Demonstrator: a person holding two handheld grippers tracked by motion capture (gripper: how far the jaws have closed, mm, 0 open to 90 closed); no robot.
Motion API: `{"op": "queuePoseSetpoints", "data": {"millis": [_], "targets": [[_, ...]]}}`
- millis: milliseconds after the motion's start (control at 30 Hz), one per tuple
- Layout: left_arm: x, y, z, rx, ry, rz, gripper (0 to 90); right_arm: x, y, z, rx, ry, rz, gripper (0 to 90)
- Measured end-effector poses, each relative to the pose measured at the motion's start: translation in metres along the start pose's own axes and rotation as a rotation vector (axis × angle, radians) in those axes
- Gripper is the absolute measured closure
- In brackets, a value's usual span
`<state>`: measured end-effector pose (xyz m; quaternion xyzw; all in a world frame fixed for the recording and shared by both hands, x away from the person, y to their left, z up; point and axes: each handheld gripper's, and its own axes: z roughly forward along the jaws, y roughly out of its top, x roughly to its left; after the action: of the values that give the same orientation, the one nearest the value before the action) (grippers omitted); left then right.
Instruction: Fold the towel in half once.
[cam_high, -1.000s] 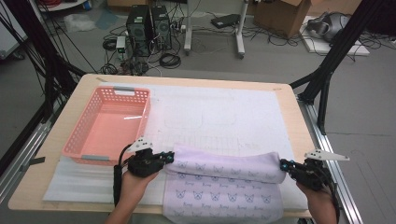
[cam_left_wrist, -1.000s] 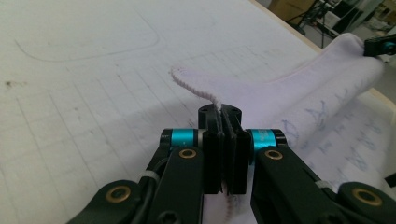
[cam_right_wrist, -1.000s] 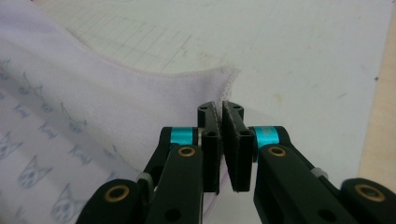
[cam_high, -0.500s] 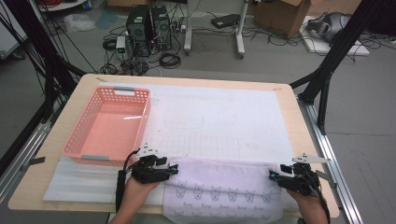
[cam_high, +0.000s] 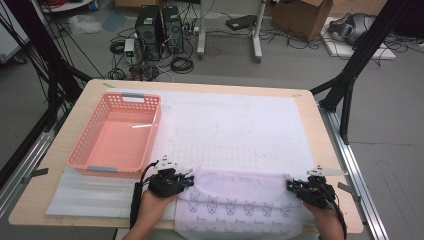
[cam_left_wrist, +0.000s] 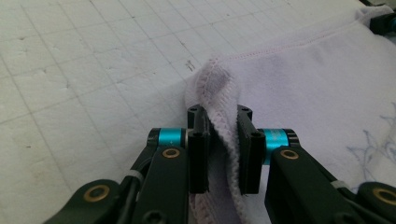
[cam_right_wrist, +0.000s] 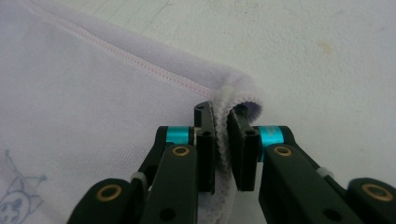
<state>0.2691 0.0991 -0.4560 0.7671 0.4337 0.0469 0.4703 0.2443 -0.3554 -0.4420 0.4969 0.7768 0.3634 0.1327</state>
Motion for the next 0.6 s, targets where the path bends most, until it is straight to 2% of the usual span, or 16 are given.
{"op": "queuePoseSetpoints", "data": {"millis": [100, 233, 300, 467, 600], "targets": [[-0.002, -0.001, -0.002, -0.018, 0.021, 0.012, 79.9, -0.002, -0.001, 0.0, -0.014, 0.009, -0.006, 84.9], [-0.003, 0.006, -0.007, -0.07, 0.034, 0.022, 80.8, -0.001, 0.002, -0.003, -0.062, -0.011, -0.027, 85.5], [-0.001, 0.013, -0.01, -0.085, 0.037, 0.037, 81.1, -0.002, 0.005, -0.004, -0.09, -0.015, -0.035, 85.6], [0.011, 0.034, -0.006, -0.134, 0.064, 0.003, 81.2, -0.01, 0.019, 0.002, -0.127, -0.001, -0.003, 85.6], [0.02, 0.057, 0.003, -0.127, 0.104, 0.011, 81.2, -0.02, 0.043, 0.012, -0.142, -0.016, -0.008, 85.5]]}}
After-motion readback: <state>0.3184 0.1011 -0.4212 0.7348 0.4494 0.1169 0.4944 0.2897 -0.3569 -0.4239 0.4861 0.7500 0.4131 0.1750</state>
